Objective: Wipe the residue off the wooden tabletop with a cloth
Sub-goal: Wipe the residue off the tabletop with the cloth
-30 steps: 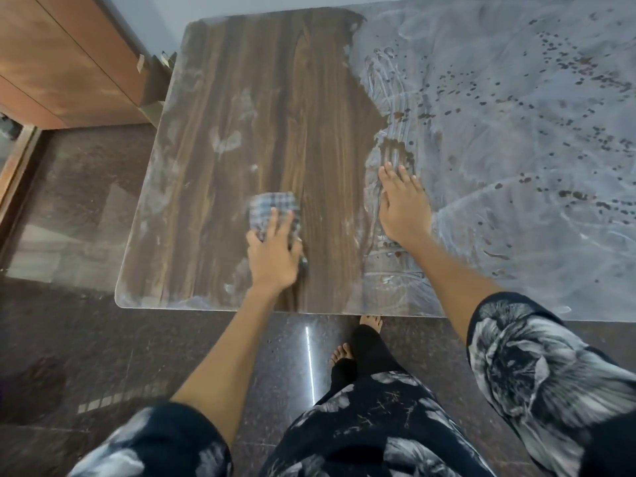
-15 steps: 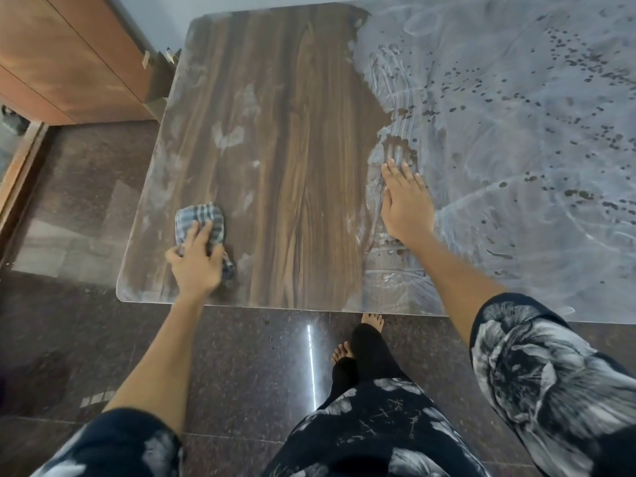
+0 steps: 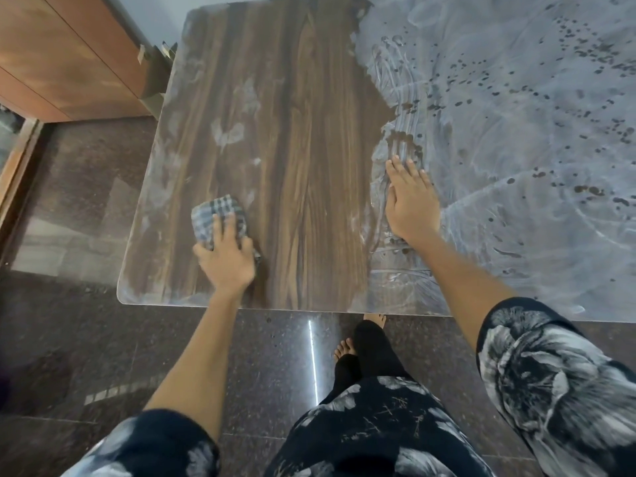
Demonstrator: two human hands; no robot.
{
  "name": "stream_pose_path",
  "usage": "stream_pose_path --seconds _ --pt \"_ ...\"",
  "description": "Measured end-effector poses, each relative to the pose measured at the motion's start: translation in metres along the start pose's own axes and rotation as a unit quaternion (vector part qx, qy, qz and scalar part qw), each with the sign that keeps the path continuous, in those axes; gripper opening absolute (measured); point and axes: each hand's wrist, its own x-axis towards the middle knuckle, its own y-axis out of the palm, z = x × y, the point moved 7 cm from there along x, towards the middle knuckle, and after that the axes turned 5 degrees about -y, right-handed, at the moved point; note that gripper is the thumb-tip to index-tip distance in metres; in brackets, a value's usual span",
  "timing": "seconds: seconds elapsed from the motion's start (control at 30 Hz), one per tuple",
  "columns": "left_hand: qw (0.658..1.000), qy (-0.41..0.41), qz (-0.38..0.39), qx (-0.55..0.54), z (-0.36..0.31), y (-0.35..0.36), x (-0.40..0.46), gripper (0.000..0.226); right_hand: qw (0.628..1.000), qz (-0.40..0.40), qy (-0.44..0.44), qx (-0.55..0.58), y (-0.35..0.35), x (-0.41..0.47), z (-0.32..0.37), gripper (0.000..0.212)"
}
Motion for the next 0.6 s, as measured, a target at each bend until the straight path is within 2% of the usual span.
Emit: stream_pose_path --seconds 0.03,0.1,0.17,0.23,0.3,0.37,0.4,0.5,0.57,0.6 --pt "0.999 0.032 0.019 -0.004 -0.024 0.005 -0.010 0.048 1.000 -0.002 0.001 0.002 0.000 0.000 0.000 0.047" --pt "0.983 0.175 0.055 -0.029 -0.082 0.018 -0.050 0.049 1.000 -0.005 0.002 0.006 0.000 0.001 0.000 0.047" --pt "0.933 0.345 0.098 -0.017 -0.127 0.033 -0.106 0.051 1.000 -0.005 0.003 0.008 0.000 0.000 0.000 0.047" --pt "0.882 0.444 0.159 0.016 -0.132 0.048 -0.146 0.053 1.000 -0.005 0.003 0.009 -0.002 0.000 0.000 0.047" --pt "0.856 0.487 0.169 0.029 -0.109 0.049 -0.156 0.050 1.000 -0.005 -0.001 0.010 -0.002 0.000 0.001 0.047" --pt "0.865 0.476 0.155 0.030 -0.078 0.040 -0.138 0.048 1.000 -0.007 -0.004 0.012 -0.003 0.000 0.001 0.046" --pt "0.883 0.446 0.142 0.032 -0.064 0.033 -0.121 0.048 1.000 -0.011 -0.005 0.012 -0.003 0.000 0.001 0.046" --pt "0.953 0.278 0.113 0.032 -0.051 0.023 -0.059 0.049 1.000 -0.024 -0.006 0.015 -0.004 0.000 0.000 0.045" --pt "0.980 0.171 0.096 0.024 -0.072 0.028 -0.035 0.048 0.999 -0.028 -0.006 0.019 -0.003 -0.001 -0.001 0.045" --pt "0.984 0.150 0.094 0.031 -0.090 0.033 -0.034 0.049 0.999 -0.032 -0.007 0.022 -0.003 0.000 -0.001 0.045"
